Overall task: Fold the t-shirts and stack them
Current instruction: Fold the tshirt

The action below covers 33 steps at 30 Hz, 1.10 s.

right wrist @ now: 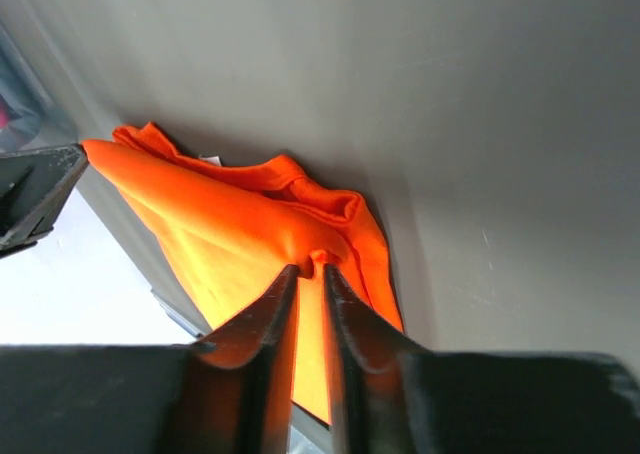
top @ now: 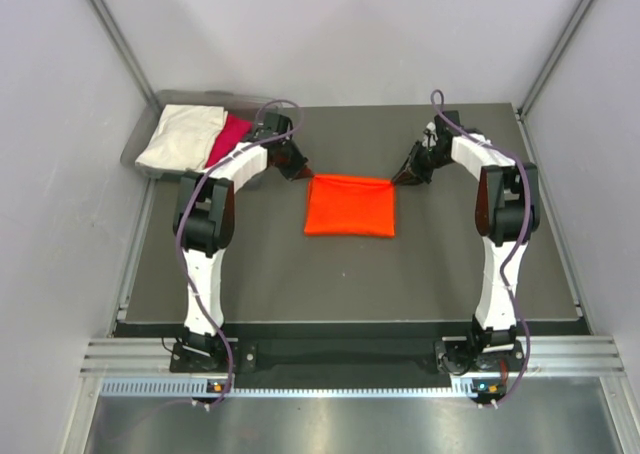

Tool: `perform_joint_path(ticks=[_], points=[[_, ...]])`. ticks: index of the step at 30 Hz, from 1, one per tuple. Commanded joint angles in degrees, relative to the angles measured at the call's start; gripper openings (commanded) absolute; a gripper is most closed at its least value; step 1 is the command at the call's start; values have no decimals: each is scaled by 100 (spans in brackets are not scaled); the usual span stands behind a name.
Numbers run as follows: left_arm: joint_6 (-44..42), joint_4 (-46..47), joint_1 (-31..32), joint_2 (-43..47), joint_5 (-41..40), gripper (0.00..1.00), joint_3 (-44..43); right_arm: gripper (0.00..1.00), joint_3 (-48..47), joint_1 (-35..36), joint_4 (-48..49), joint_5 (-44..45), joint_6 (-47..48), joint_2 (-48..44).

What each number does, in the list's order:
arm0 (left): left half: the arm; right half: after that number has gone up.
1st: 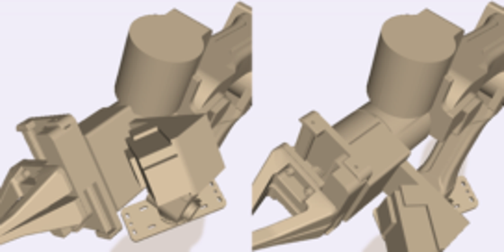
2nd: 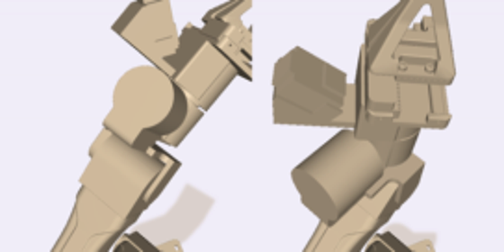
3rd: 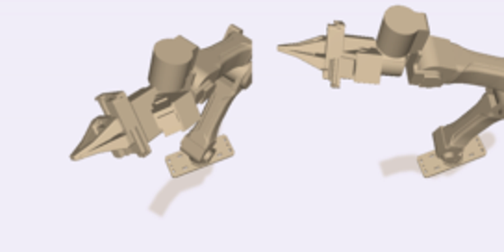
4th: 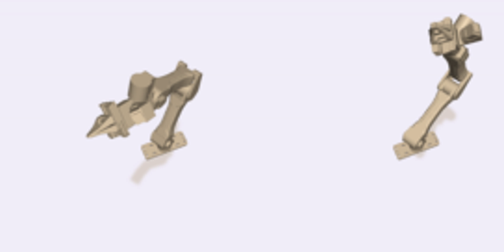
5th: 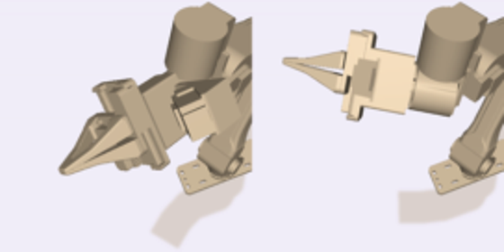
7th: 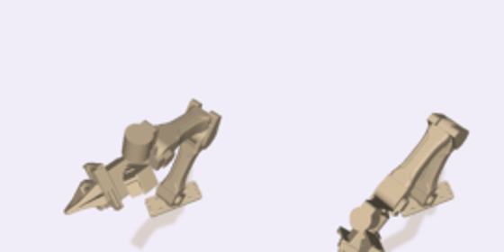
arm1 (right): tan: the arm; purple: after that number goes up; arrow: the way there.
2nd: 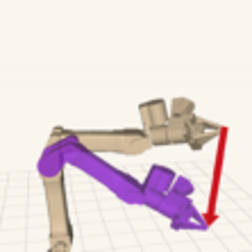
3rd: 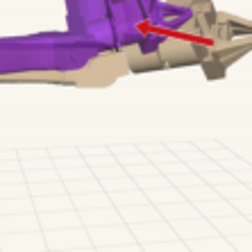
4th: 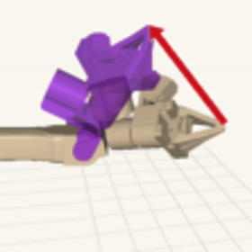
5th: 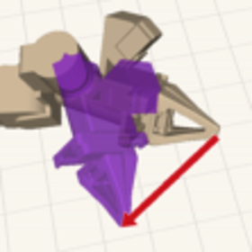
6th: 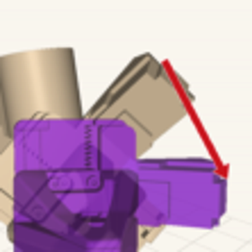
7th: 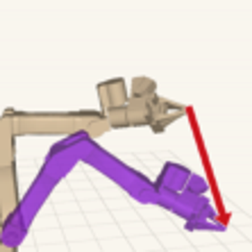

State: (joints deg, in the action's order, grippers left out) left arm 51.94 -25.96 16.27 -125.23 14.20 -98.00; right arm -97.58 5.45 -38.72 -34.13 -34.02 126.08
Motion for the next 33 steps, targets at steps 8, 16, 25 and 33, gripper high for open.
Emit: perform_joint_path(ticks=[8, 16, 25, 33], points=[[-315, -321, -116, -177, -57, 10, -421, 36, -955, -88, -188, 72, 105, 286], [-1336, -605, 104, 1641, -1192, 44, 60, 67, -582, -54, -507, 971, 1021, -1005], [-501, 1882, 552, 1564, 1400, 26, 1362, 26, 1451, 307, 2736, -997, -429, -1367], [-132, 2825, 1132, 1001, 1956, 26, 1538, 22, 1417, 342, 3810, -1597, -738, -366]])
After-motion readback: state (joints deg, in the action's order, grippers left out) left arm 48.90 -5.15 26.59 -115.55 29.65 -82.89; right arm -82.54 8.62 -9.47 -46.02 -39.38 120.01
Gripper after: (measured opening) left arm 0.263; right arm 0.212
